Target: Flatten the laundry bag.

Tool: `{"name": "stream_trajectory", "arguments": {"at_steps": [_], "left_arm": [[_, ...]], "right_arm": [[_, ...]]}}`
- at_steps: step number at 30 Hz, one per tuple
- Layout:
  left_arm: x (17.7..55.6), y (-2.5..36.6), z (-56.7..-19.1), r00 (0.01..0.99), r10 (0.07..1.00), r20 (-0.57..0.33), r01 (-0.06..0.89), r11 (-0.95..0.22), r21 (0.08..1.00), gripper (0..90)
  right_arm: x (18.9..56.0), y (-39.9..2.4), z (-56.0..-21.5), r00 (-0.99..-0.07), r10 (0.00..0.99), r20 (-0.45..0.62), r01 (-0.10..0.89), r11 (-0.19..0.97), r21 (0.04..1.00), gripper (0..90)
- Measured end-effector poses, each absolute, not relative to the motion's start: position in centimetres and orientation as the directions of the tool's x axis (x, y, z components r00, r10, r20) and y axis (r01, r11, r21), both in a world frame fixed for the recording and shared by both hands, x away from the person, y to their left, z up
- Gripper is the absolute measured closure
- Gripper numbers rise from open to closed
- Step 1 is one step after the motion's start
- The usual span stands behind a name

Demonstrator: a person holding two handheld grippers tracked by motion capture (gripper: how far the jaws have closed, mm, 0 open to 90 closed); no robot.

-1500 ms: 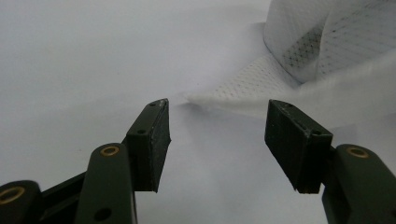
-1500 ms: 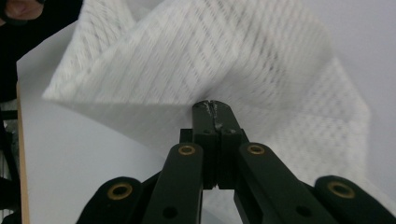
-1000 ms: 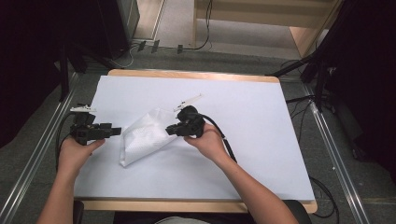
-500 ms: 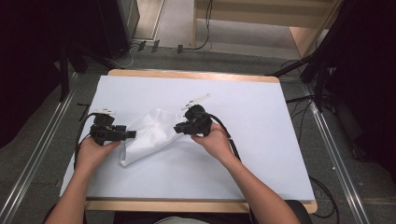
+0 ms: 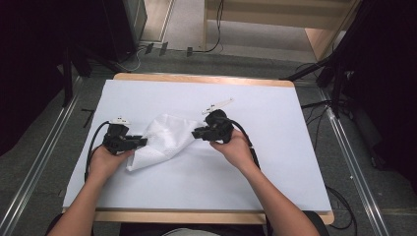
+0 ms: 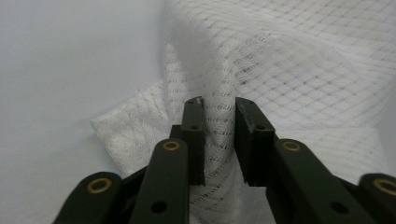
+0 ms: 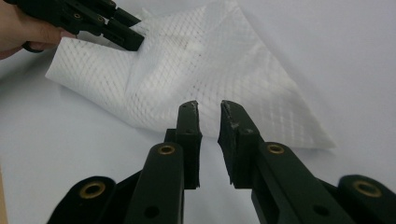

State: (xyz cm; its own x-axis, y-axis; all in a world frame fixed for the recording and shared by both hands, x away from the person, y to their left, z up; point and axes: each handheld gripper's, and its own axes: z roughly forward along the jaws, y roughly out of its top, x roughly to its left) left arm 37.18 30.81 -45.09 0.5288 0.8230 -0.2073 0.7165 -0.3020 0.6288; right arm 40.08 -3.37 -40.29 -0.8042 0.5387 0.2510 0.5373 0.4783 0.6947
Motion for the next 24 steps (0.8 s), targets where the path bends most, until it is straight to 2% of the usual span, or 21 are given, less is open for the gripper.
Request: {"name": "stream_trajectory", "arguments": {"at_steps": [3,6,9,18,24], "left_arm": [[37.2,31.2,-44.4,0.52,0.819,-0.241,0.723,-0.272,0.635,82.5],[37.0,31.4,-43.4,0.518,0.81,-0.276,0.722,-0.242,0.648,84.0],[36.7,31.0,-42.0,0.539,0.795,-0.276,0.705,-0.247,0.664,86.7],[35.4,27.3,-38.5,0.623,0.753,-0.21,0.625,-0.318,0.713,86.3],[35.1,23.3,-37.9,0.684,0.708,-0.178,0.579,-0.378,0.722,85.9]], "right_arm": [[40.0,-4.4,-40.3,-0.796,0.551,0.249,0.544,0.472,0.694,78.5],[39.8,-5.6,-40.5,-0.786,0.567,0.246,0.553,0.466,0.69,78.3],[39.7,-7.4,-40.8,-0.767,0.592,0.249,0.573,0.457,0.68,78.3],[40.2,-11.8,-41.9,-0.696,0.671,0.255,0.628,0.398,0.668,76.9],[40.8,-13.1,-42.6,-0.662,0.702,0.263,0.655,0.372,0.657,76.2]]}}
